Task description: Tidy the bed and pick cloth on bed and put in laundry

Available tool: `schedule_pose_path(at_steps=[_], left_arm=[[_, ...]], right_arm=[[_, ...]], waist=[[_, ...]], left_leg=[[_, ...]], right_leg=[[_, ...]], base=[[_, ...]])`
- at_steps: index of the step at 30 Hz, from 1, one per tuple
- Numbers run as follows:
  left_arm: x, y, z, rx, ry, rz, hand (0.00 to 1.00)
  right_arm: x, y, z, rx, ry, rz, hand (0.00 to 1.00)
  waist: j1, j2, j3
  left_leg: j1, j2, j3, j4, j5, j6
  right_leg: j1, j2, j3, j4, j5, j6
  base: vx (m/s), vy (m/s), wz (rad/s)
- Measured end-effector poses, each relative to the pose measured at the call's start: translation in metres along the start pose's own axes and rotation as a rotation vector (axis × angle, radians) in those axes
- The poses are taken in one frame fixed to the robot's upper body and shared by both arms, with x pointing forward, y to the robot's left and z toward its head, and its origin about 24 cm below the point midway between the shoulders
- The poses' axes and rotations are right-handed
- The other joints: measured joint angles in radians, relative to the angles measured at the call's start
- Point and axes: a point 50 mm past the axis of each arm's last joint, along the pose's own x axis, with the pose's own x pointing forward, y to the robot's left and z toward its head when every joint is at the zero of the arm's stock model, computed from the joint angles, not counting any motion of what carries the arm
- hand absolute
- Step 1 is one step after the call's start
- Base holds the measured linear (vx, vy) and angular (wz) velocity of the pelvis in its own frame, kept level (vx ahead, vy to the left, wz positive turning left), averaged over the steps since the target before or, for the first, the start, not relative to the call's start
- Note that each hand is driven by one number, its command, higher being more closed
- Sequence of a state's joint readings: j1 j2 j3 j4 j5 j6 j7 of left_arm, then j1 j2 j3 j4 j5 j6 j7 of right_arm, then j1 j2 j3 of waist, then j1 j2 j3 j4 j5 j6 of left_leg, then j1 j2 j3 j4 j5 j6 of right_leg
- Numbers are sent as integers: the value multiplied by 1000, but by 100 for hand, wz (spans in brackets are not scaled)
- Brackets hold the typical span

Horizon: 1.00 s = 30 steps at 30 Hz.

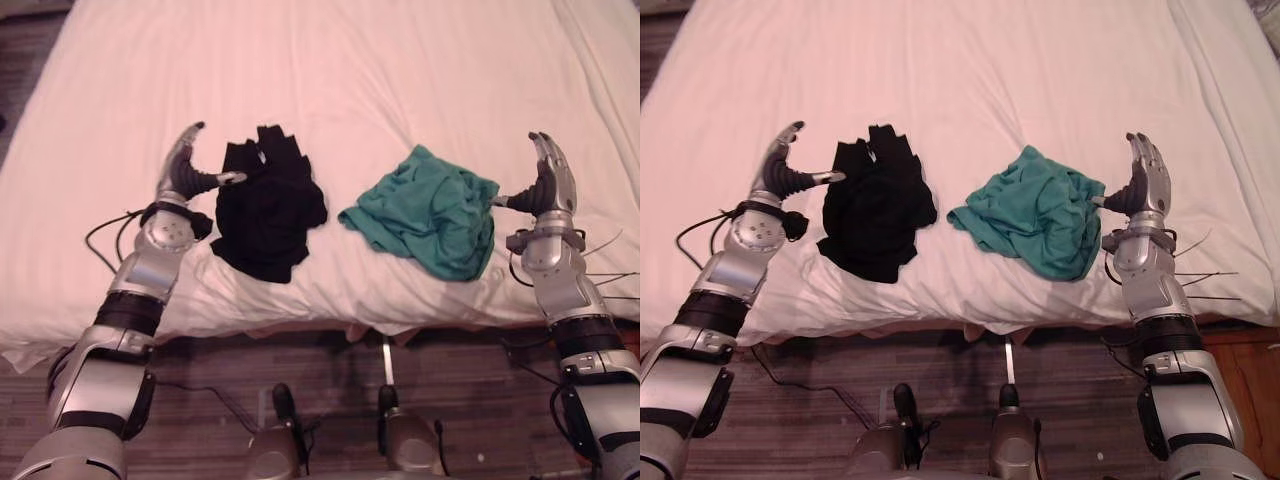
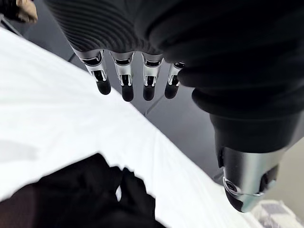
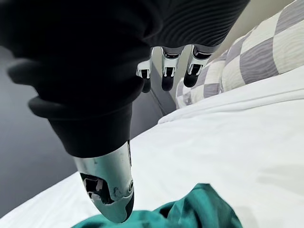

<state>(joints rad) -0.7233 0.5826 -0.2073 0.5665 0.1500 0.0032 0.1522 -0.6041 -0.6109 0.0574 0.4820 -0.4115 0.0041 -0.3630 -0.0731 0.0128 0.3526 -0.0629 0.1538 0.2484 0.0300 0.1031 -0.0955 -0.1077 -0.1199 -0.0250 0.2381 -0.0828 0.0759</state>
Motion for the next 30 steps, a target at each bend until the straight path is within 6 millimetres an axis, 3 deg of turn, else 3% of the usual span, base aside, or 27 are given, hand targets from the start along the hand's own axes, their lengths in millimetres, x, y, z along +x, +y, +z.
schedule_pose_path(at_steps=[3,5,6,13,18,19,21,25,30], left_arm=[[-3,-22,-12,68,65,-94,0],[-3,-23,-18,106,95,-114,0],[-3,-26,-23,126,119,-133,100],[17,-9,-4,246,76,-62,100],[24,-1,14,150,0,38,100],[25,0,18,115,-26,56,100],[25,-2,29,55,-85,62,100],[12,-15,36,-7,-183,20,100],[-11,-46,33,-111,-258,-113,100]], right_arm=[[2,1,4,12,-6,13,0],[8,-2,12,28,-24,-3,0],[14,-6,20,44,-45,-23,0],[34,-12,63,75,-164,-25,0],[47,-15,105,76,-269,17,0],[49,-13,109,80,-268,40,100],[50,-12,110,100,-242,87,100],[57,-10,106,137,-150,212,100],[70,-18,69,144,8,341,100]], waist=[[-1,0,25],[-3,0,41],[-6,1,60],[-22,15,81],[-19,40,82],[-14,42,83],[2,49,87],[8,51,88],[19,51,88]], left_leg=[[-26,-5,2,16,-4,7],[-51,-5,2,24,-4,7],[-70,-4,2,25,-4,7],[-182,-19,18,20,5,20],[-270,-38,35,5,32,41],[-288,-40,35,5,36,40],[-310,-47,26,6,45,48],[-322,-68,3,8,52,53],[-281,-87,-27,9,52,53]], right_leg=[[-20,-6,4,0,3,4],[-44,-6,5,0,3,4],[-63,-6,7,0,3,4],[-193,-17,40,3,21,21],[-308,-33,67,26,38,50],[-331,-36,63,41,37,51],[-355,-45,54,64,31,58],[-371,-76,28,110,3,67],[-308,-108,-27,132,-29,70]], base=[[-15,16,0],[-56,1,-1],[-76,-7,-2],[-118,16,-6],[-96,37,-3],[-49,11,16],[-6,-5,21],[82,-12,29],[88,-22,28]])
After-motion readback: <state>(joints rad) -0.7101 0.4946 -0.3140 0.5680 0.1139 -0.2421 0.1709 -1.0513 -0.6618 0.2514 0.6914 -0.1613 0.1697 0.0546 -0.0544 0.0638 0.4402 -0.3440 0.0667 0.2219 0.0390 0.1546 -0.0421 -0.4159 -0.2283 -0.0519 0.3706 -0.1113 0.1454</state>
